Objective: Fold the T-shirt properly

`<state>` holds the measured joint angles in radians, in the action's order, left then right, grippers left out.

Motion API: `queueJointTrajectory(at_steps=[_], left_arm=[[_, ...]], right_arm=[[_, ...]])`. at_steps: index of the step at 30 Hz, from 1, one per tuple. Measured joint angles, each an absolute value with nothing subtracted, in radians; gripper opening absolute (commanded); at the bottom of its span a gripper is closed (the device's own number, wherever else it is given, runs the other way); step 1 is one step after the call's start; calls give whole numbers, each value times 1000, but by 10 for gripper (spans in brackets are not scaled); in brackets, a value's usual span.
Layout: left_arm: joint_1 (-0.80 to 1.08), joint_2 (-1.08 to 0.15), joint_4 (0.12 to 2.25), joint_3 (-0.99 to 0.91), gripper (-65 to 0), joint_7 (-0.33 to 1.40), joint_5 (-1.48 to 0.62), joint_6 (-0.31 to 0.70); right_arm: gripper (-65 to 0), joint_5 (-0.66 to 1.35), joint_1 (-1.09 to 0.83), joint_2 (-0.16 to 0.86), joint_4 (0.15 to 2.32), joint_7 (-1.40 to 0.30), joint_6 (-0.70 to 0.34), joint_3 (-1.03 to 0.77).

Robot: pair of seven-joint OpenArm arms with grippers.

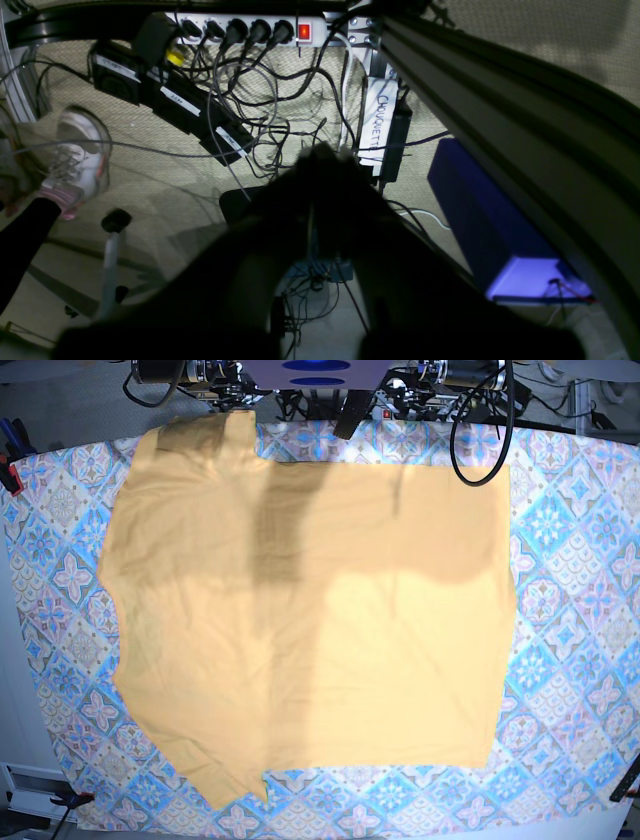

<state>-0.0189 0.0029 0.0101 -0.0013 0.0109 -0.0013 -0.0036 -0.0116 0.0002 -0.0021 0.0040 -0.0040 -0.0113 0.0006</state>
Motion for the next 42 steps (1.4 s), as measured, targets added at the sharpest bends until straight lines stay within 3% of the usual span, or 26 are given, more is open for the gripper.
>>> queueJointTrajectory(at_steps=[24,29,36,42], left_arm=[[38,-50,10,4,-650,7,2,-4],[64,-67,10,4,-650,7,2,2],[127,-120,10,4,-650,-129,2,-3],[210,-136,6,4,-650,-284,3,-3]], right_arm=[[-650,-1,-24,42,0,-4,-15,-1],[-650,12,-47,57,1,1,-14,-79],[-650,13,-78,73,7,5,-14,-93],[-650,93,-151,85,0,104,-19,-93]])
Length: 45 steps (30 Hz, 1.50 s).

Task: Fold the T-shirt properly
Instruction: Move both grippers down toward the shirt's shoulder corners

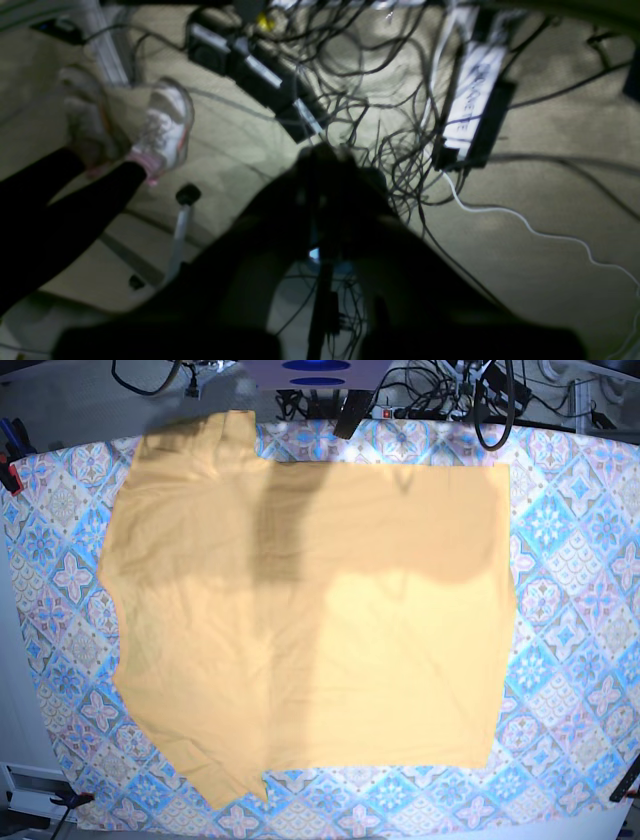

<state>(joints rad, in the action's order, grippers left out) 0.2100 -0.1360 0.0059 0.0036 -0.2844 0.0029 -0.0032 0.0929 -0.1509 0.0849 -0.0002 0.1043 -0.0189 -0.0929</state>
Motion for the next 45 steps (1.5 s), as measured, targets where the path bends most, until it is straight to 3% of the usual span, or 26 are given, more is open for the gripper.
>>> queueJointTrajectory(at_steps=[6,16,32,39,45], left_arm=[[272,-147,6,2,-650,-478,-2,-1],[358,-149,6,-1,-650,-875,-32,-1],[401,-167,4,-2,-650,-1230,-271,-4],[397,-168,40,-2,-650,-1220,-316,-4],[431,-166,339,-2,-650,-1219,-307,-1]], right_arm=[[-650,136,-198,119,2,220,-7,-93],[-650,132,-302,107,2,557,-14,-93],[-650,159,-452,100,4,1103,-15,-93],[-650,165,-505,100,9,1282,-15,-93],[-650,165,-495,101,10,1274,-14,-93]])
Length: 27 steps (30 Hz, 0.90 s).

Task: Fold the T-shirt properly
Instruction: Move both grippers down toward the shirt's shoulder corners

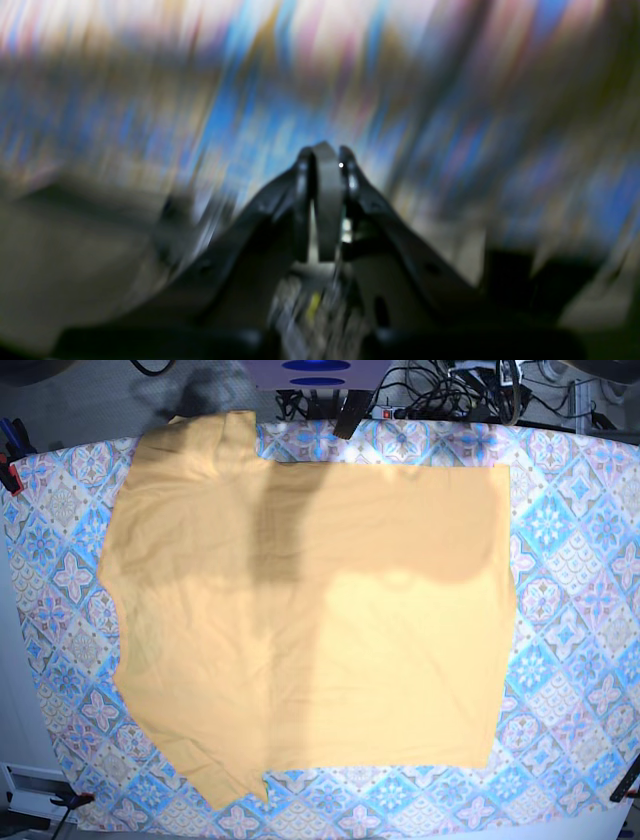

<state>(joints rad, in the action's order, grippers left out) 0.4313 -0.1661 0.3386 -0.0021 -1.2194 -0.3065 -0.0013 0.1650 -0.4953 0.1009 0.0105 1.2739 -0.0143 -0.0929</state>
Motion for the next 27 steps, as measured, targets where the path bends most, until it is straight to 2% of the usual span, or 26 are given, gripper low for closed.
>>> queueJointTrajectory(at_steps=[3,5,6,11,14,19,27], left_arm=[[527,-163,550,1,-650,-1141,-318,-4],[605,-163,704,4,-650,-1248,-297,1],[630,-163,772,5,-650,-1237,-298,-3],[720,-167,1099,0,-650,-1009,-270,-4],[786,-168,1232,-2,-650,-907,-270,-4],[810,-167,1322,-2,-650,-853,-275,-4],[843,-167,1333,-16,-650,-857,-267,-3]], right_arm=[[-650,161,-496,100,12,1271,-14,-93],[-650,162,-497,100,12,1272,-14,-93],[-650,162,-496,101,13,1271,-14,-93],[-650,161,-513,100,103,1272,-15,-103],[-650,158,-548,96,200,1270,-14,-167],[-650,166,-656,85,381,1271,-14,-245],[-649,163,-790,83,682,1268,-15,-244]])
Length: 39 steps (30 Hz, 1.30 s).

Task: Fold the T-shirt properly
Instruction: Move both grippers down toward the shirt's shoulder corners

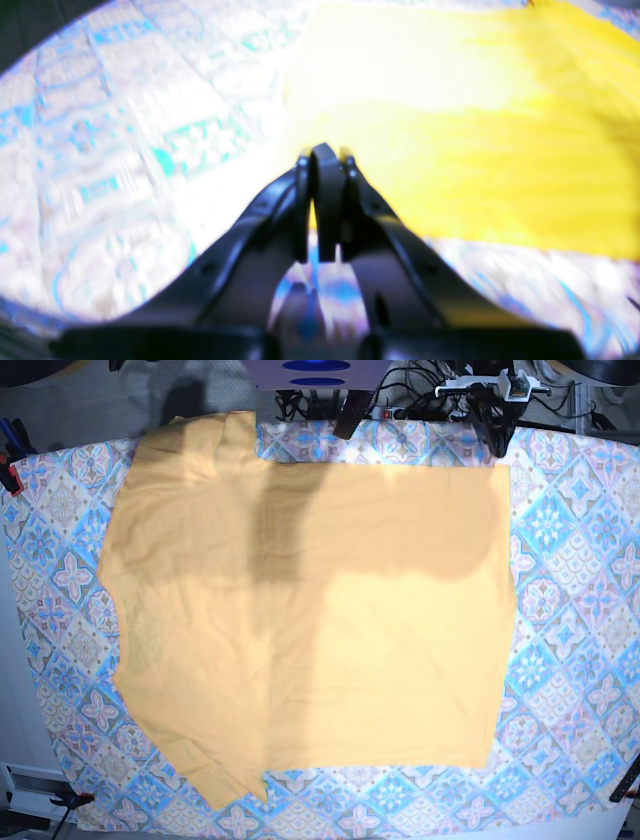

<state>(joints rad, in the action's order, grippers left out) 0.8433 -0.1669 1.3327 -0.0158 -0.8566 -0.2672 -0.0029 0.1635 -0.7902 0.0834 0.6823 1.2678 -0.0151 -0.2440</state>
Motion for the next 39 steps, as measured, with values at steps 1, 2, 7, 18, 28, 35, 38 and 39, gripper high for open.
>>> queueJointTrajectory(at_steps=[1,2,7,18,28,35,38,39], left_arm=[[859,-163,1354,-29,-650,-841,-266,-4],[875,-163,1384,-48,-650,-841,-268,-4],[931,-168,1519,-97,-650,-855,-268,-3],[958,-171,1734,-148,-650,-460,-269,-1],[958,-237,1891,-153,-650,-121,-277,-4],[955,-300,1944,-151,-650,-43,-281,-1],[947,-306,1944,-151,-613,-11,-281,-3],[938,-308,1944,-151,-596,18,-281,-3]], right_arm=[[-640,162,-809,83,715,1267,-14,-244],[-626,163,-829,83,751,1262,-14,-242],[-562,161,-898,77,955,1121,-13,-216],[-555,161,-965,84,1456,624,-15,-223],[-528,-39,-918,83,1607,325,-19,-223],[-458,-53,-893,82,1700,128,-17,-224],[-440,-53,-871,81,1748,68,-20,-223],[-437,-53,-863,80,1755,43,-25,-223]])
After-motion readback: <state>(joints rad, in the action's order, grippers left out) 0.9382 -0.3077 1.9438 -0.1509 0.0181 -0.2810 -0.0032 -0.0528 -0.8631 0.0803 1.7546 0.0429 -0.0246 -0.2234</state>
